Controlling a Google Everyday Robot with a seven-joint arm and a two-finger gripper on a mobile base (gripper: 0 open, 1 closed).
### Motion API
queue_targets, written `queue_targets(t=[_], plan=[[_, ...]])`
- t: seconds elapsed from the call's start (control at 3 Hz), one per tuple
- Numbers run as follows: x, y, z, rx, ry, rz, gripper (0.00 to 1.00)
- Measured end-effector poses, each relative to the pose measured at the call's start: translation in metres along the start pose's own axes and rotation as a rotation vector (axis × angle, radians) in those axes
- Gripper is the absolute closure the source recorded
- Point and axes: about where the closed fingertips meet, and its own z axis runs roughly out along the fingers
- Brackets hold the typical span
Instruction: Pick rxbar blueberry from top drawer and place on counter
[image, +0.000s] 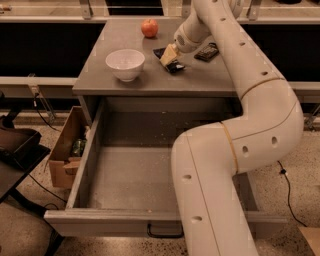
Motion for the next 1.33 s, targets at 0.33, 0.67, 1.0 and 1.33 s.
queue_targets(t=[0.33,0.67,1.0,1.33], plan=[[0.000,0.000,0.000,0.000,0.000,0.000,0.05],[0.000,0.000,0.000,0.000,0.000,0.000,0.00],[0.000,0.002,-0.005,-0.001,0.004,-0.007,0.00],[-0.016,-0.008,-0.090,0.067,-0.043,-0.011,0.00]])
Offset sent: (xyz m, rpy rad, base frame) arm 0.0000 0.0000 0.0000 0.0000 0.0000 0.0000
